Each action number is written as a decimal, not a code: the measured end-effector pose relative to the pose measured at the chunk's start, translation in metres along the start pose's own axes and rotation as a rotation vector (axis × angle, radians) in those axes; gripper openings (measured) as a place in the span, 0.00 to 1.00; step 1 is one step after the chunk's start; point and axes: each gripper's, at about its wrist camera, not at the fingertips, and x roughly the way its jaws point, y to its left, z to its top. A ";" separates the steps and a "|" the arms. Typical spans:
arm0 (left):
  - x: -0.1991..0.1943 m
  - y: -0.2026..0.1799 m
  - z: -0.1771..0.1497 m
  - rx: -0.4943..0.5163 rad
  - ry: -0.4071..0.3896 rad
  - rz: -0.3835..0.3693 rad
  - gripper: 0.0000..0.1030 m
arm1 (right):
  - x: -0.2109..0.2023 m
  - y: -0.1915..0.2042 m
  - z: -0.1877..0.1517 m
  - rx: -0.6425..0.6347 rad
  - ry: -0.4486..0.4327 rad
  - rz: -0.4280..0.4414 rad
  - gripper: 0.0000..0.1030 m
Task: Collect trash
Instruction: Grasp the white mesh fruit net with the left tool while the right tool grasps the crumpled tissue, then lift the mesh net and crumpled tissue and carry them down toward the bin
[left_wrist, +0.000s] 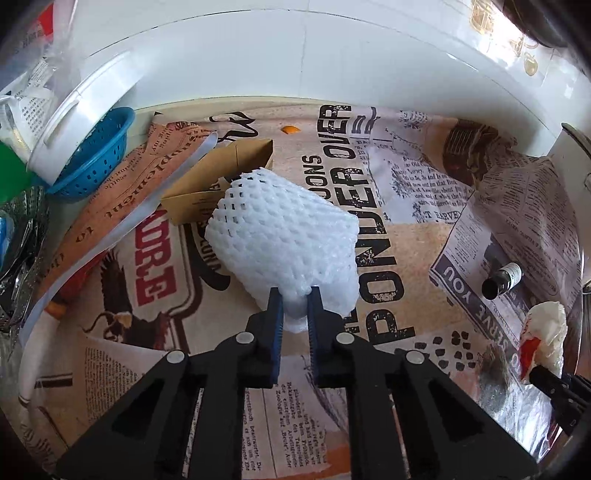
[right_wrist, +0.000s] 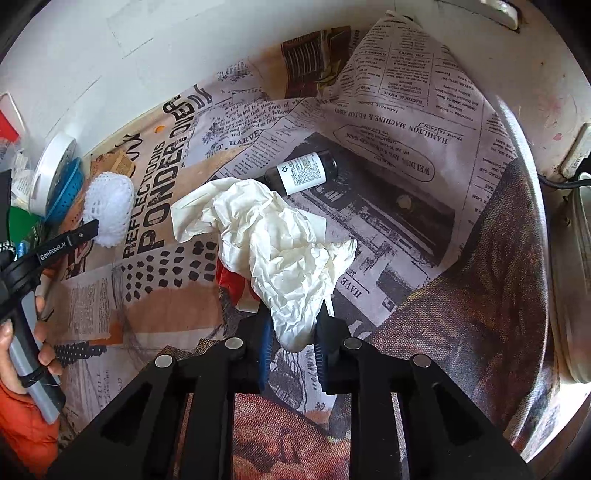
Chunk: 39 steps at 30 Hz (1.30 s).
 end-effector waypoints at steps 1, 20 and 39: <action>-0.005 -0.001 -0.001 -0.003 -0.002 0.002 0.09 | -0.006 -0.001 0.000 0.000 -0.012 0.002 0.17; -0.221 -0.081 -0.068 -0.010 -0.332 -0.005 0.08 | -0.156 -0.042 -0.028 -0.121 -0.273 0.100 0.17; -0.363 -0.062 -0.181 0.064 -0.440 -0.121 0.08 | -0.265 0.005 -0.129 -0.136 -0.444 0.144 0.17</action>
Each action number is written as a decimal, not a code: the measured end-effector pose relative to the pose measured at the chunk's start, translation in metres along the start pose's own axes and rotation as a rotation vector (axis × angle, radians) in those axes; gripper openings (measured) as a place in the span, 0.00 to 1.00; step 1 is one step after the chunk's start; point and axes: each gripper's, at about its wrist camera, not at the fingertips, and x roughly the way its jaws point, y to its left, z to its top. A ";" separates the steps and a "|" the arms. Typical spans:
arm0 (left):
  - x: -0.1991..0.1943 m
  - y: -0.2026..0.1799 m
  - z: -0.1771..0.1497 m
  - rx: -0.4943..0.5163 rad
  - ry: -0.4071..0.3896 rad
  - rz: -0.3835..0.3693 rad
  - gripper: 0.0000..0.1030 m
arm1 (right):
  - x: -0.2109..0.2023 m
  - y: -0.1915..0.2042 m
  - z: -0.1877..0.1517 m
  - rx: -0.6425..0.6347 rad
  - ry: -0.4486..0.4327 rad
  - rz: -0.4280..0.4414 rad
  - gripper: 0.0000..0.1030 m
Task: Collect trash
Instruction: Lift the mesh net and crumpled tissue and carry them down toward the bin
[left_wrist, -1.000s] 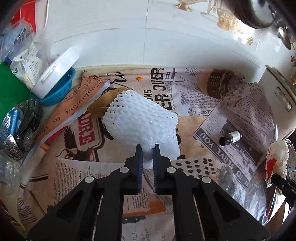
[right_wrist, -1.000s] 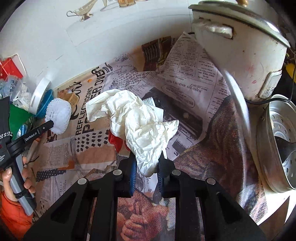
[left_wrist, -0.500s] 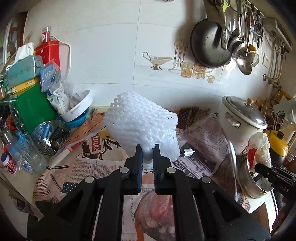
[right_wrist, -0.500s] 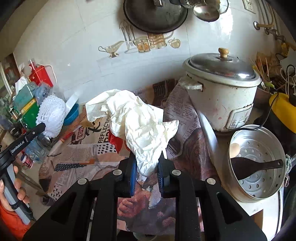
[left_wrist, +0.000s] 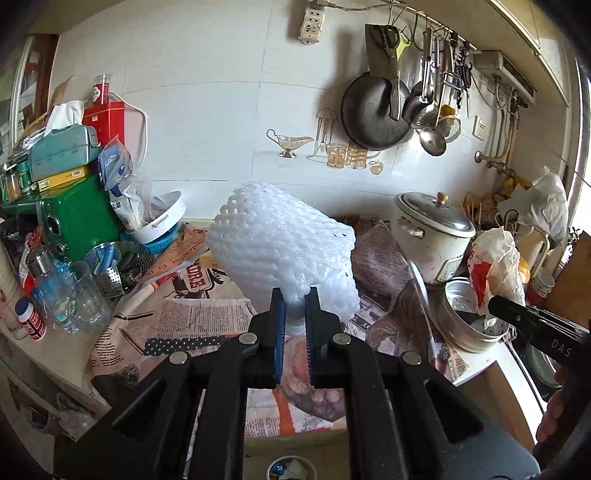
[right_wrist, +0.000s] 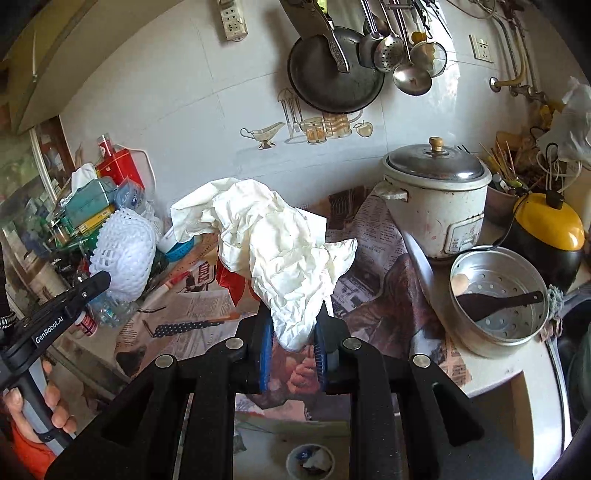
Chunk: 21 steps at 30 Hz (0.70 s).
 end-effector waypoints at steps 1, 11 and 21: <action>-0.009 0.004 -0.007 0.007 0.002 -0.012 0.08 | -0.005 0.009 -0.008 0.008 -0.001 -0.008 0.17; -0.100 0.051 -0.080 0.054 0.056 -0.062 0.08 | -0.049 0.081 -0.094 0.068 0.023 -0.037 0.17; -0.121 0.059 -0.129 0.036 0.179 -0.091 0.08 | -0.077 0.107 -0.134 0.062 0.105 -0.055 0.17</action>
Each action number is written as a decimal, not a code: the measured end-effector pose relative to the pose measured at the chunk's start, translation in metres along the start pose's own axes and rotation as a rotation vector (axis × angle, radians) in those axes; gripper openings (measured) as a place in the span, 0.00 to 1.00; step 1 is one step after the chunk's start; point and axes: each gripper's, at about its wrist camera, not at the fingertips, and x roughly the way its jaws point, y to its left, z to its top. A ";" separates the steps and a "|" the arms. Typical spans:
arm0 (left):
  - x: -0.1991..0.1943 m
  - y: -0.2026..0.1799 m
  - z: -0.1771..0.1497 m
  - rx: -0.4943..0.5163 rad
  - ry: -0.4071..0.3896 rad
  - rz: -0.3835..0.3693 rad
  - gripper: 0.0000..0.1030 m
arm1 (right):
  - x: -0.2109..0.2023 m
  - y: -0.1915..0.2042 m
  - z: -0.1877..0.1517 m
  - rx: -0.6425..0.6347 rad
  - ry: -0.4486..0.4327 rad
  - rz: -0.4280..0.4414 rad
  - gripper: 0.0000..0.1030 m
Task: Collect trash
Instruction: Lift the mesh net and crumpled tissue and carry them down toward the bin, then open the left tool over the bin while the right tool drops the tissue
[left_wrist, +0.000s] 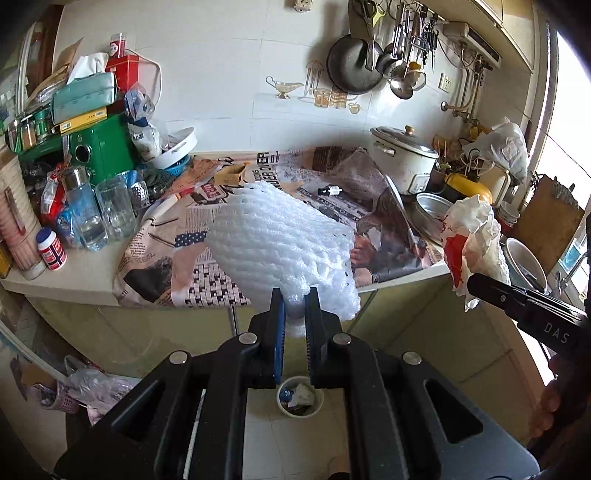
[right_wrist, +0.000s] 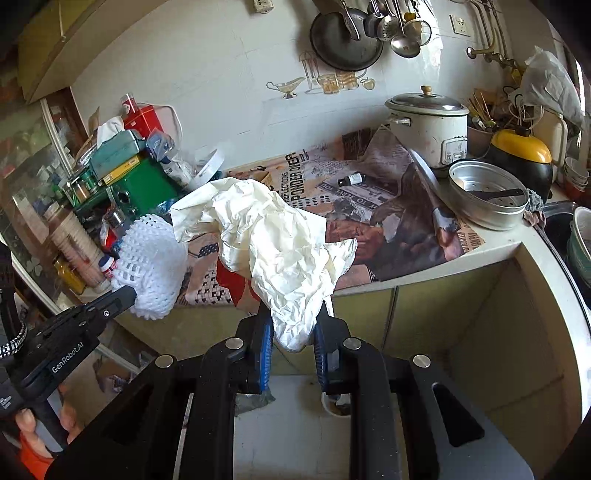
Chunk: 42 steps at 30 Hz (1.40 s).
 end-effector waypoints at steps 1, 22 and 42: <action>0.003 -0.002 -0.006 -0.001 0.012 -0.003 0.08 | 0.001 -0.002 -0.004 -0.001 0.011 -0.001 0.17; 0.211 -0.015 -0.192 -0.159 0.308 0.112 0.08 | 0.191 -0.118 -0.133 -0.022 0.343 -0.022 0.17; 0.374 0.046 -0.330 -0.262 0.458 0.190 0.08 | 0.437 -0.151 -0.280 -0.041 0.660 0.034 0.25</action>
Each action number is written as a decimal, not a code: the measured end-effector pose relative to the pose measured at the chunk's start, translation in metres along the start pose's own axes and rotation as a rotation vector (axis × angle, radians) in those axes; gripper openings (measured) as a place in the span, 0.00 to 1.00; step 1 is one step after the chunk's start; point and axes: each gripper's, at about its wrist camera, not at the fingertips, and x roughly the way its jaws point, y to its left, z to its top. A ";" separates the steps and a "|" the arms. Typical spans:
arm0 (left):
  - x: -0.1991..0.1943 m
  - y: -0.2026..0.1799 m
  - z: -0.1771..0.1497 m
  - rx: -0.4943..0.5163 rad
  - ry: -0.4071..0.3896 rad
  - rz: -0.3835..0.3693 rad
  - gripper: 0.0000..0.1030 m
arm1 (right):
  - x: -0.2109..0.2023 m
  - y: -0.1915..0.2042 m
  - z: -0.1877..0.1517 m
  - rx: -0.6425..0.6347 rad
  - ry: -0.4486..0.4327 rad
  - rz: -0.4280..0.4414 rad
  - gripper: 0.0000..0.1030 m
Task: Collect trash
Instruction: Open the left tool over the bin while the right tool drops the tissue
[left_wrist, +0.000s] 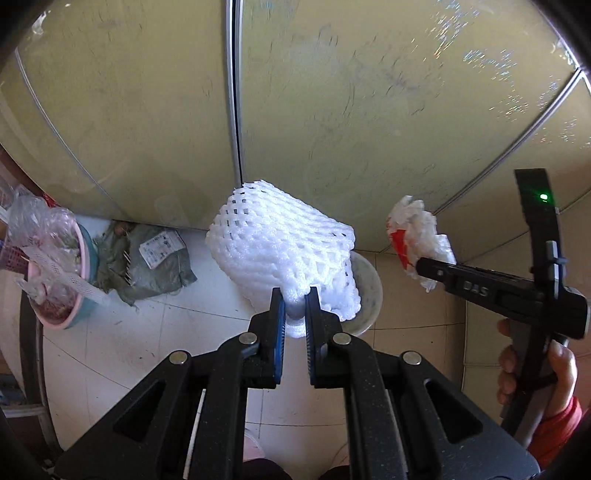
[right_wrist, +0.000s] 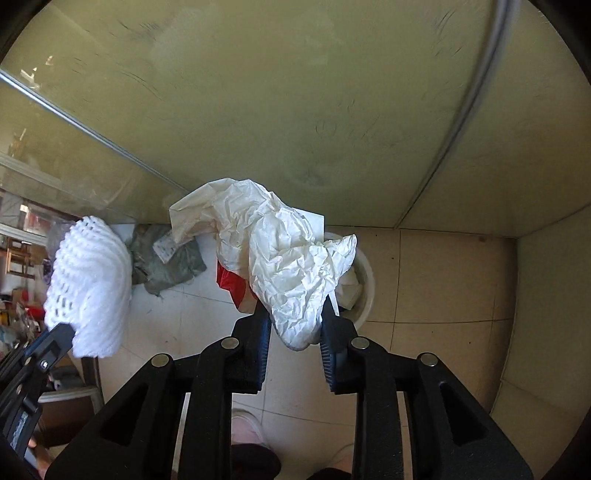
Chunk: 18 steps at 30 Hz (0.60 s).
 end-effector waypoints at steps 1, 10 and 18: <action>0.005 -0.001 0.000 0.003 0.006 -0.005 0.08 | 0.006 -0.001 0.001 0.001 0.013 0.011 0.27; 0.031 -0.039 0.004 0.082 0.064 -0.083 0.10 | -0.016 -0.014 -0.005 0.029 0.012 -0.008 0.35; 0.033 -0.066 0.010 0.138 0.097 -0.098 0.41 | -0.065 -0.026 -0.002 0.064 -0.047 -0.033 0.36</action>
